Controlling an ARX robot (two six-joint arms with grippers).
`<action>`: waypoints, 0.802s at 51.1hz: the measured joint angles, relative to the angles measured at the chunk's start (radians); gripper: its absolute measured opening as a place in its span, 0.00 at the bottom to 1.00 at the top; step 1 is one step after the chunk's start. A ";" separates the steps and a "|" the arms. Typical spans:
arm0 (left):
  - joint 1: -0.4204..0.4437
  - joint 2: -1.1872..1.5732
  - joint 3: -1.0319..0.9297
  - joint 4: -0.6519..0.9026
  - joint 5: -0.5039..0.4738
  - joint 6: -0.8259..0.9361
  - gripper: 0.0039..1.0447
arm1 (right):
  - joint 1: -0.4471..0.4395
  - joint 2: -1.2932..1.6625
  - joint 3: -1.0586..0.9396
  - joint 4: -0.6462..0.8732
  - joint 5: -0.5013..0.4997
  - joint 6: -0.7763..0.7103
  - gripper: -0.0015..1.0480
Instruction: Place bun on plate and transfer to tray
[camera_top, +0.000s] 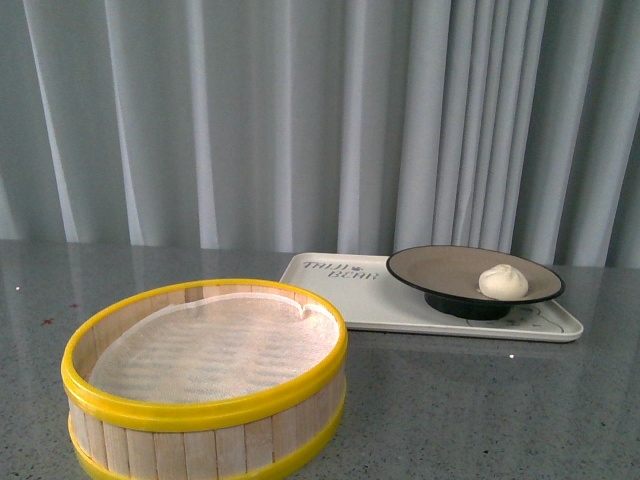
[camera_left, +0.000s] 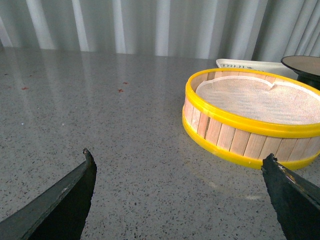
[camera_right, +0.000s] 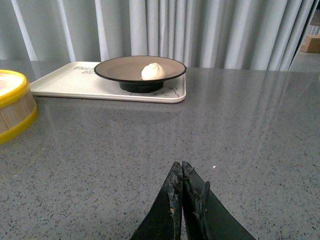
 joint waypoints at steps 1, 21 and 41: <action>0.000 0.000 0.000 0.000 0.000 0.000 0.94 | 0.000 0.000 0.000 -0.002 0.000 0.000 0.02; 0.000 0.000 0.000 0.000 0.000 0.000 0.94 | 0.000 0.000 0.000 -0.003 0.000 0.000 0.47; 0.000 0.000 0.000 0.000 0.000 0.000 0.94 | 0.000 0.000 0.000 -0.003 0.000 0.000 0.92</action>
